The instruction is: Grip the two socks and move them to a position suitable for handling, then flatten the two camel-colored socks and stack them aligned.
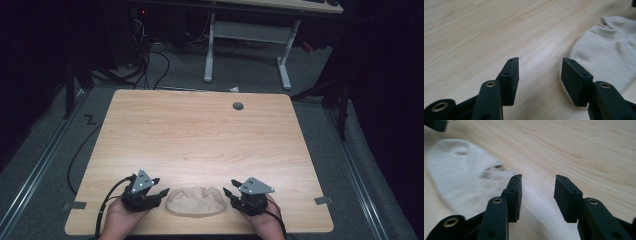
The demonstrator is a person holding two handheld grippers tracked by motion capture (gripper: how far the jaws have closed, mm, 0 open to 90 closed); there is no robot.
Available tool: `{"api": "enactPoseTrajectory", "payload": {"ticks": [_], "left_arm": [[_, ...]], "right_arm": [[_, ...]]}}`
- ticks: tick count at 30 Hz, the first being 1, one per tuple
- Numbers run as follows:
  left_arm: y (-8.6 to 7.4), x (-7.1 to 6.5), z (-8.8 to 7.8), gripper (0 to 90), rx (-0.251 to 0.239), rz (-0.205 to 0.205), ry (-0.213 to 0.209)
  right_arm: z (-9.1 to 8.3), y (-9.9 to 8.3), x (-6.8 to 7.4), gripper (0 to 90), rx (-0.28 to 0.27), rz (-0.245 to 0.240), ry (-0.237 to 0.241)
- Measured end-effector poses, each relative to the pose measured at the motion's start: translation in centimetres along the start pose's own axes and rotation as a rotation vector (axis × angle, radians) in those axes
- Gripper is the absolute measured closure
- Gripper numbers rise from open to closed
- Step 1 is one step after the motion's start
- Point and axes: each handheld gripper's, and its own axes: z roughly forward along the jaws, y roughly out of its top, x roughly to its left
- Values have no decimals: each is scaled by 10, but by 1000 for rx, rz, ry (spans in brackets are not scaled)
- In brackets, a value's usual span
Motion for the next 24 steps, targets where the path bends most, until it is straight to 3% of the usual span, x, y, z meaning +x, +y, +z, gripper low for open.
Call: {"api": "enactPoseTrajectory", "payload": {"ticks": [8,11,15,19,24], "left_arm": [[-11,55,-9,461,-16,-125,122],[-16,68,-13,458,-15,-163,160],[-20,77,-16,457,-18,-217,163],[-16,70,-14,455,-28,-179,163],[-16,64,-9,450,7,-147,144]], "right_arm": [[0,-17,-55,509,-7,91,-198],[-5,-24,-72,504,-10,142,-252],[-13,-32,-90,498,-2,189,-311],[-17,-37,-96,499,6,195,-332],[-14,-37,-96,498,21,187,-334]]}}
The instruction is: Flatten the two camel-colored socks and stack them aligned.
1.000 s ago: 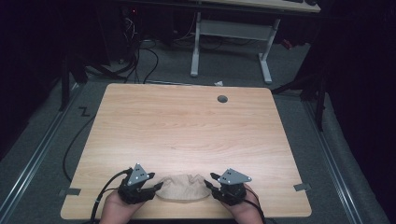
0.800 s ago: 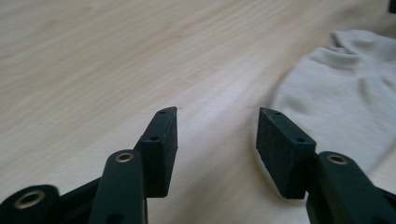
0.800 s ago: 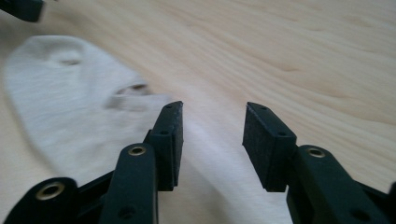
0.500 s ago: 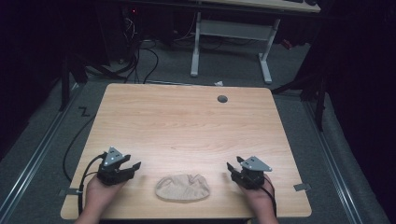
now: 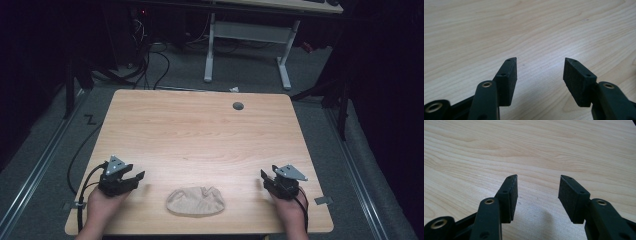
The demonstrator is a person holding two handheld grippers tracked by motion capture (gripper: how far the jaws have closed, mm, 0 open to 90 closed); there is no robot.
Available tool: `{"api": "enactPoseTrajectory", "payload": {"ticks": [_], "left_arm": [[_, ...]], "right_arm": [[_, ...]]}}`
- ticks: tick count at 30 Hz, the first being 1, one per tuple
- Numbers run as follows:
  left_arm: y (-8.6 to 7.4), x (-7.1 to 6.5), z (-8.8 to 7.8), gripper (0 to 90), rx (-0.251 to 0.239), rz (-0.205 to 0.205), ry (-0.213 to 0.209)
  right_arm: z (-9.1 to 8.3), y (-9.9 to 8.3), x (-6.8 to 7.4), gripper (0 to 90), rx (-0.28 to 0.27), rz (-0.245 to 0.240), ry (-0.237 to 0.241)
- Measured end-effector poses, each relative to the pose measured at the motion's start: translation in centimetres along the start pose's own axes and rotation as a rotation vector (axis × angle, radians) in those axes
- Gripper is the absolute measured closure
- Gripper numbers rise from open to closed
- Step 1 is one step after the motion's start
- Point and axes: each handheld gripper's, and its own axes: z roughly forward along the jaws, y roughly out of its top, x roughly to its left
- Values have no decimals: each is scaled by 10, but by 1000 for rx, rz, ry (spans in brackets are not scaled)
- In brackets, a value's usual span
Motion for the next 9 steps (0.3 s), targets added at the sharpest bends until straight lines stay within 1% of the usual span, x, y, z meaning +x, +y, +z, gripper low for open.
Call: {"api": "enactPoseTrajectory", "payload": {"ticks": [3,5,6,7,8,9], "left_arm": [[-1,-3,-1,450,-2,-2,-3],[-2,-3,-4,448,3,7,1],[-3,-3,-5,448,2,7,2],[-3,-3,-6,448,-1,8,2],[-3,-3,-7,447,-3,8,0],[-2,-3,-7,447,-4,4,0]], "right_arm": [[3,0,2,498,11,2,7],[4,1,4,498,15,-3,12],[4,4,8,498,7,-22,16],[4,4,8,498,7,-22,16],[3,7,13,495,3,-41,22],[3,7,13,495,3,-41,22]]}}
